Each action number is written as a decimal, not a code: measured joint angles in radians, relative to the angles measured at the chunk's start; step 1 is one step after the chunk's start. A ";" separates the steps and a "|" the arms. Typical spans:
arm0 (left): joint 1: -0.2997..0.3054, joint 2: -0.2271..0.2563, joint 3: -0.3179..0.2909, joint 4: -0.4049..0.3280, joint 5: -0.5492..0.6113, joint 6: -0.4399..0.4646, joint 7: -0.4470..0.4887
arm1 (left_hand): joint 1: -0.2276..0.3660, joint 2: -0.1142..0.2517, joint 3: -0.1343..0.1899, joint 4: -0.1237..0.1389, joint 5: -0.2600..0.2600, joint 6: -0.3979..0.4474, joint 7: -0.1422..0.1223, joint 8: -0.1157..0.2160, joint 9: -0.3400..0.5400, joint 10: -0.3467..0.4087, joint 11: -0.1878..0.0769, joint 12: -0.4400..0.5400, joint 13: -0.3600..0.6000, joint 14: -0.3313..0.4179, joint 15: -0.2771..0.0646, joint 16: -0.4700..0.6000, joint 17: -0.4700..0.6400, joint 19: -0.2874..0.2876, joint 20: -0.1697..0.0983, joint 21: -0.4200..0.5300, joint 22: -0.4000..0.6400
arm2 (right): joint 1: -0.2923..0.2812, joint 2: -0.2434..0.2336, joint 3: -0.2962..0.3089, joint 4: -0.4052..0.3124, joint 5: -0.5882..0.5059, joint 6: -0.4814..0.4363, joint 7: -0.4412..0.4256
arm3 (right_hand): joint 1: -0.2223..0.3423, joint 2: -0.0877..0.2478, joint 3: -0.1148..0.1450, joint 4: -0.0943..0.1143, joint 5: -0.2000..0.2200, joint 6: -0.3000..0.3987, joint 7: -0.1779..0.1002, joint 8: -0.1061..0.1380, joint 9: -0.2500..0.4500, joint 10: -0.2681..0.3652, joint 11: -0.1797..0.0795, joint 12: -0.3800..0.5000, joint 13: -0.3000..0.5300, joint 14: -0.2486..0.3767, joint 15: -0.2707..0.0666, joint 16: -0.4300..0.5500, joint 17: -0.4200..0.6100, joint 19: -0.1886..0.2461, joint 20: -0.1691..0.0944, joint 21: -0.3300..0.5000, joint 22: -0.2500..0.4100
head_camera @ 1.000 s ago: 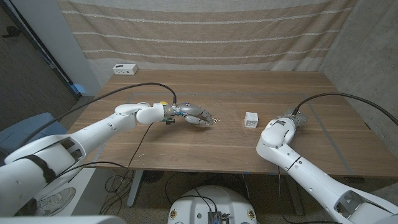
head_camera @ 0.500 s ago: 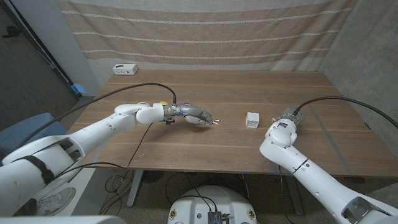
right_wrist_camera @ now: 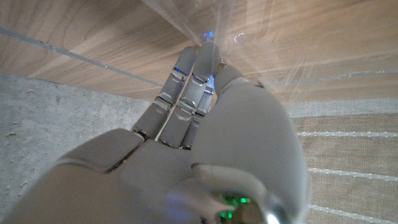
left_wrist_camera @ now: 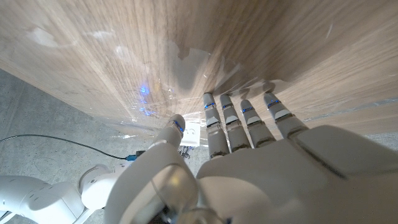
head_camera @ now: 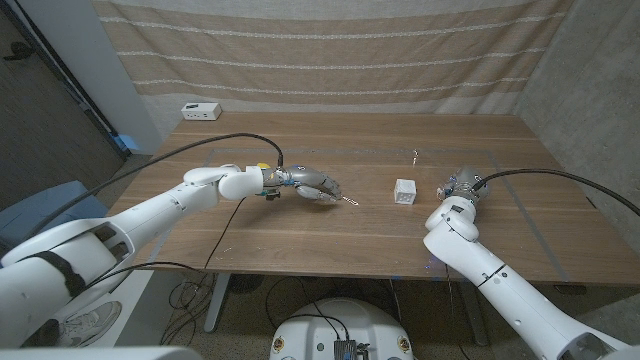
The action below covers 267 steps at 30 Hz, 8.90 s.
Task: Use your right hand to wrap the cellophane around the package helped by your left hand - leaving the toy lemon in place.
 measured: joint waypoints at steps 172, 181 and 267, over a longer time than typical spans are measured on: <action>0.242 0.046 -0.115 -0.115 0.328 0.236 0.891 | 0.083 -0.007 0.037 -0.010 0.026 0.143 -0.011 0.076 0.075 0.242 0.011 0.248 0.245 0.460 0.010 0.142 0.107 0.109 -0.042 0.197 0.055 | -0.221 -0.188 0.113 -0.127 0.463 1.182 0.028 | -0.603 0.013 0.040 0.109 0.027 -0.500 0.018 -0.020 -0.061 -0.554 0.107 -0.449 -0.272 -0.501 0.232 -0.556 -0.494 -0.124 0.192 -0.175 -0.083; 0.305 -0.006 -0.218 -0.086 0.404 0.194 1.096 | 0.087 0.005 0.031 -0.054 0.023 0.050 -0.051 0.020 0.030 0.054 -0.008 0.128 0.194 0.217 -0.007 0.029 0.068 0.031 -0.039 0.184 0.036 | -0.217 -0.184 0.103 -0.136 0.450 1.165 0.024 | -0.607 0.011 0.040 0.109 0.027 -0.500 0.018 -0.027 -0.061 -0.552 0.109 -0.449 -0.272 -0.501 0.232 -0.556 -0.494 -0.124 0.192 -0.175 -0.083; -0.138 -0.071 0.134 0.359 0.220 -0.290 0.600 | -0.050 0.016 0.058 0.088 0.000 0.068 0.022 0.017 0.005 0.147 0.007 0.033 0.021 0.224 -0.005 0.013 -0.001 0.048 0.023 0.182 0.002 | -0.410 -0.075 -0.121 -0.616 -0.655 0.028 0.902 | -0.763 -0.166 -0.140 0.113 0.048 -0.100 0.036 0.112 -0.035 -0.510 0.070 -0.469 -0.247 -0.764 0.194 -0.583 -0.529 -0.383 0.236 -0.455 -0.076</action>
